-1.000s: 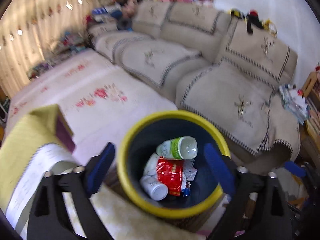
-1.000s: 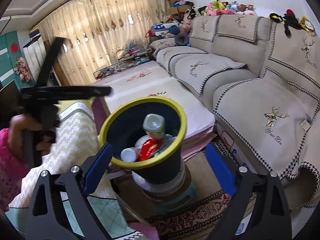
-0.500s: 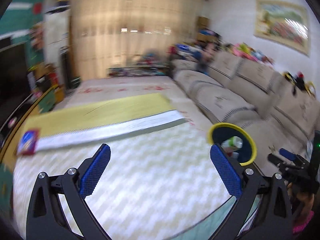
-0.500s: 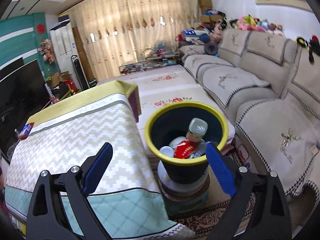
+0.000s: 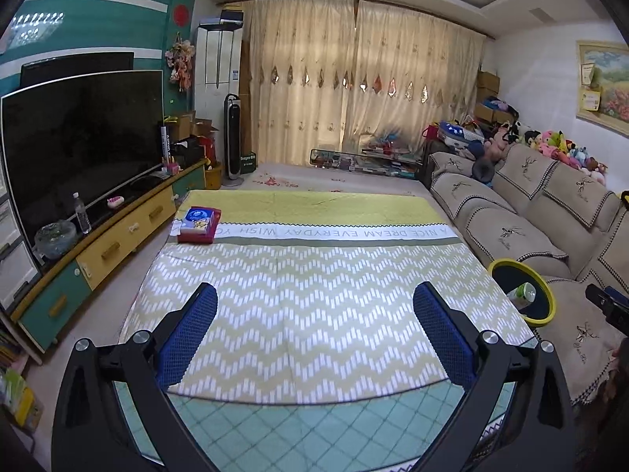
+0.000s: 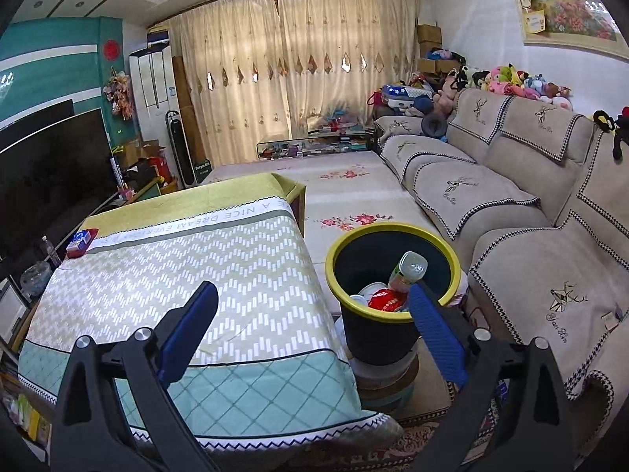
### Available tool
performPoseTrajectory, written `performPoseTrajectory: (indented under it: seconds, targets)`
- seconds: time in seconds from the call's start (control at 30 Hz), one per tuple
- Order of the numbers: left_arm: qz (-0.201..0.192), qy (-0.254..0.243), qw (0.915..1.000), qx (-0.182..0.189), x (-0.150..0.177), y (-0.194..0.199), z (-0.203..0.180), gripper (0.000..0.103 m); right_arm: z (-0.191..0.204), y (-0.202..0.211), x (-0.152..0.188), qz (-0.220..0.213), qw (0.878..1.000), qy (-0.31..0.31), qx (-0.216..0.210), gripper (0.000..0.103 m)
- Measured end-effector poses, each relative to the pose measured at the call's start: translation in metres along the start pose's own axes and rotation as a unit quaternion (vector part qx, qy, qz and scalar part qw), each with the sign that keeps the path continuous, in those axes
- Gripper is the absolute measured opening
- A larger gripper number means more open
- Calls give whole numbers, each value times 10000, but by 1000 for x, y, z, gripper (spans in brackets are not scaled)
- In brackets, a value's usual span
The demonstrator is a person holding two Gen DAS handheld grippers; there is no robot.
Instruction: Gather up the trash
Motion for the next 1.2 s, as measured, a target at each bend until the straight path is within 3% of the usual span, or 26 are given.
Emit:
performPoseTrajectory:
  seconds: [0.27, 0.6, 1.2]
  targets:
    - [-62, -2, 10000, -63, 18, 30, -7, 98, 4, 8, 9, 46, 9999, -9, -131, 92]
    - [-83, -114, 9999, 19, 17, 31, -25, 98, 0, 12, 6, -34, 9998, -50, -179, 93]
    - [-131, -78, 9999, -44, 14, 30, -19, 98, 8, 11, 5, -45, 9997, -2, -246, 94]
Point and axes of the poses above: each gripper's, at about its wrist camera, not at the fingertips, and y roughly against the way its jaws point, z to its left, x to its underside, the point moved 6 cm from there along -y, roughly the way its jaws point, and after that the axes turned 8 degrees about x, right-handed, at the moved point
